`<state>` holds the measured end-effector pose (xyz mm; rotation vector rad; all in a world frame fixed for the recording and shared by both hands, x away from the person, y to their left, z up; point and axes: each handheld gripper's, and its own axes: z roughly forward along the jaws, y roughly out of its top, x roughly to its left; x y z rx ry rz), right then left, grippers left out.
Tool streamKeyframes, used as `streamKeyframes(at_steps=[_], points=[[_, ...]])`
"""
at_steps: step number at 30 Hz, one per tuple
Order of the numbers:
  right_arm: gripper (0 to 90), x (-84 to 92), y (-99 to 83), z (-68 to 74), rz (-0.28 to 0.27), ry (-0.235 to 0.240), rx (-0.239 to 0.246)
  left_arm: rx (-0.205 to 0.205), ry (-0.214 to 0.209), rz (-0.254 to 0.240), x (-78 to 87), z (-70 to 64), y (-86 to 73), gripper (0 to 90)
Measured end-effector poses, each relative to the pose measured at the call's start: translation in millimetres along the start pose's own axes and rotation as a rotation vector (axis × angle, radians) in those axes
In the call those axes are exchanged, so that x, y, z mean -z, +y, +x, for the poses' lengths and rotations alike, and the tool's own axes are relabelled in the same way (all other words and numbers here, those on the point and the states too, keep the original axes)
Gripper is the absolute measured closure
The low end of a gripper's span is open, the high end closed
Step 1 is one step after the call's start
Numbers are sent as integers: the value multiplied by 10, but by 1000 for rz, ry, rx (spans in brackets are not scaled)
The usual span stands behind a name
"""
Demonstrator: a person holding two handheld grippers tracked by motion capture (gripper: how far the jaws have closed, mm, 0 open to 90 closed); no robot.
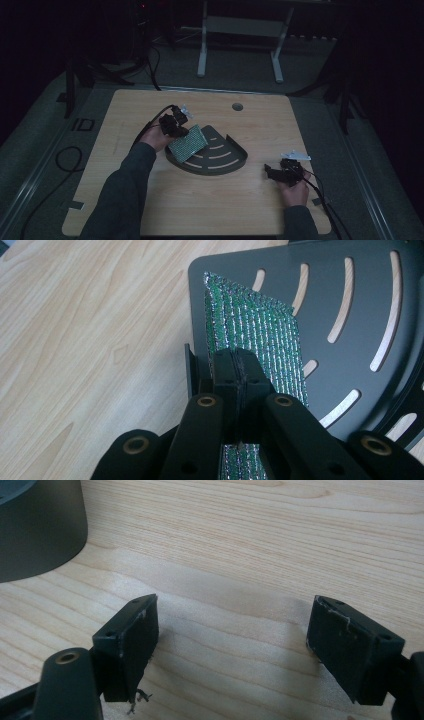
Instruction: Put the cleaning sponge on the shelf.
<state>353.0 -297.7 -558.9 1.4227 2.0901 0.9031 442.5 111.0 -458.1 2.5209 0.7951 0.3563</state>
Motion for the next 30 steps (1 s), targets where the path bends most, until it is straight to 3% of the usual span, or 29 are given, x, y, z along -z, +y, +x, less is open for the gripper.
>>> streamKeyframes(at_steps=[17, 30], points=[[203, 0, 0, 0, 0, 0, 0, -20, 26, 44, -75, -55, 15, 895], [202, 0, 0, 1, 0, 0, -1, -27, 76, 82, -122, -48, 10, 888]])
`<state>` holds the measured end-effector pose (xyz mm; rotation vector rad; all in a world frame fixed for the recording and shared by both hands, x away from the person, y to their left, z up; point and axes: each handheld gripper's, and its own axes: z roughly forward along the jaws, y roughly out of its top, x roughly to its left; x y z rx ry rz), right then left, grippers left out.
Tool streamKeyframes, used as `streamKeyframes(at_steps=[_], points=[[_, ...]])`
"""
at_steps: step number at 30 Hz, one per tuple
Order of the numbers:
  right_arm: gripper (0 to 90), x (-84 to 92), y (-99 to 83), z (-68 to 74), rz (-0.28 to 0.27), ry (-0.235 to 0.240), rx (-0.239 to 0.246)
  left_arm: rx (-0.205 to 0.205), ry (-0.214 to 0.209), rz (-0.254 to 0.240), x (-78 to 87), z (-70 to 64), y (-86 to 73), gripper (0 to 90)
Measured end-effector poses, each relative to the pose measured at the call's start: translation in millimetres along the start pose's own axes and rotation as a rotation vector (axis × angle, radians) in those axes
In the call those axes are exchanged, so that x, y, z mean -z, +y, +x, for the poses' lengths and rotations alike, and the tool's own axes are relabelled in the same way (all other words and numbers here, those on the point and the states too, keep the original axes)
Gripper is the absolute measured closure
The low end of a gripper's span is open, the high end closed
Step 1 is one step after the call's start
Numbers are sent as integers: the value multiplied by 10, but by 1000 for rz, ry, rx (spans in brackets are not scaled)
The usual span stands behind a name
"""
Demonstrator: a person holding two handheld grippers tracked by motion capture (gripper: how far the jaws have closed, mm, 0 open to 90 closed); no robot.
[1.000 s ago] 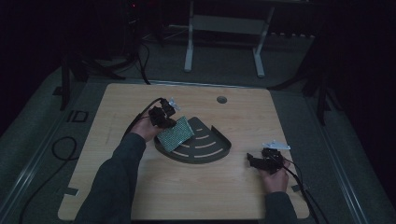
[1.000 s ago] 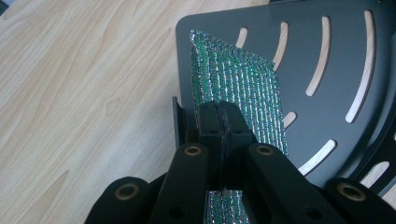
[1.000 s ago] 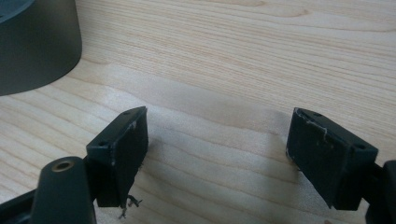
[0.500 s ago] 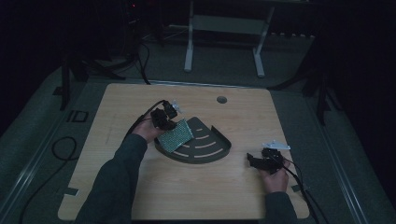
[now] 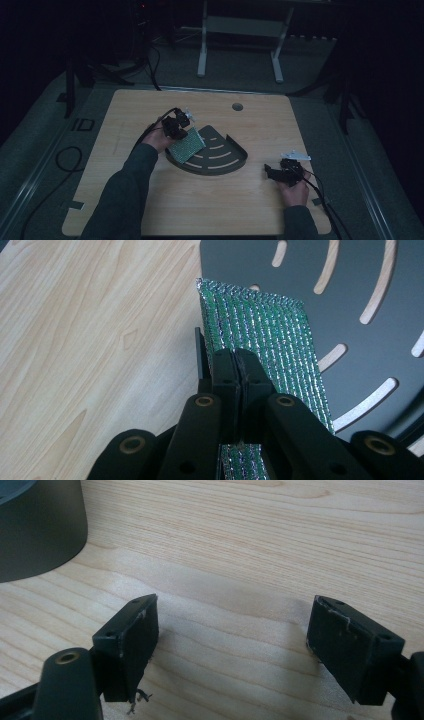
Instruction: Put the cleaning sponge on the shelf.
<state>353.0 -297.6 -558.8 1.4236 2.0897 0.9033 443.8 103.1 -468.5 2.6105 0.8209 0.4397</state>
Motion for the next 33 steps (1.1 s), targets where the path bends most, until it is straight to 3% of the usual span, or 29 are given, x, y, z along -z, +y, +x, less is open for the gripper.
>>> streamKeyframes(at_steps=[16, 20, 24, 30, 33], points=[[202, 0, 0, 0, 0, 0, 0, 10, 9, 19, -10, 20, -14, 872], [202, 0, 0, 0, 0, 0, 0, 24, 1, 8, 11, 32, -27, 825], [202, 0, 0, 0, 0, 0, 0, 60, -10, -22, 68, 59, -54, 741], [203, 0, -1, 0, 0, 0, 0, 154, -38, -87, 222, 163, -142, 612], [203, 0, -1, -1, 0, 0, 1, 202, -60, -122, 297, 225, -214, 600]])
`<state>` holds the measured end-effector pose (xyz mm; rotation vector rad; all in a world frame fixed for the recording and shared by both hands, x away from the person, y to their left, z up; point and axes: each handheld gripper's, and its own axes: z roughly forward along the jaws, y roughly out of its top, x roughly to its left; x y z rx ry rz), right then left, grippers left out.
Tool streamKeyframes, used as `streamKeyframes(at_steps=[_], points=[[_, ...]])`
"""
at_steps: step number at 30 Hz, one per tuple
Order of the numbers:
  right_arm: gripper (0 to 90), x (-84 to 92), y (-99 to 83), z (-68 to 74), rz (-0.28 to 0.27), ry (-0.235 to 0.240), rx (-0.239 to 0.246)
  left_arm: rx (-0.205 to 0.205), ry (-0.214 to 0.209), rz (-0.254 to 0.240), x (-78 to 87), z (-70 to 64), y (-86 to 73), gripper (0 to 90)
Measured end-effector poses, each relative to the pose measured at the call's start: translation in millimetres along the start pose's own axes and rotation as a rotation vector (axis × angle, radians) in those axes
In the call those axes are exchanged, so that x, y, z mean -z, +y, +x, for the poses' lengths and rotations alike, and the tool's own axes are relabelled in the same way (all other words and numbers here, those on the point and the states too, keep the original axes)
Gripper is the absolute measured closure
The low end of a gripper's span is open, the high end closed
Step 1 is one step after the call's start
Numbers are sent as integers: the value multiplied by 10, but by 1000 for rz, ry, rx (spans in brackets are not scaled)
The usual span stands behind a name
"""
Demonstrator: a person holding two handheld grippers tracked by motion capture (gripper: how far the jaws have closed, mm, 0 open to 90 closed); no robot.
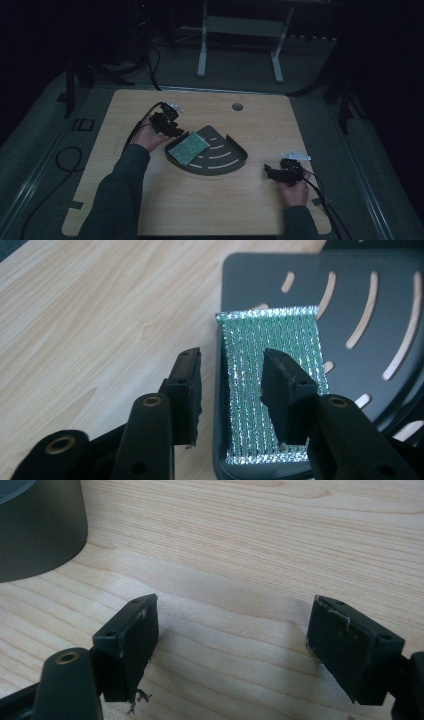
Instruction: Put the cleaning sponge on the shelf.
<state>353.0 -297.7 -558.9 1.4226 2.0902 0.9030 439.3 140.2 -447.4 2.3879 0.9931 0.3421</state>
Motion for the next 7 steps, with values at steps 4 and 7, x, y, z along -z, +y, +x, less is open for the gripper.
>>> streamKeyframes(at_steps=[4, 7], points=[[203, 0, 0, 0, 0, 0, 0, 60, -35, -67, 108, 94, -122, 587], [202, 0, 0, 0, 0, 0, 0, 100, 4, -84, 144, 165, -262, 537]])
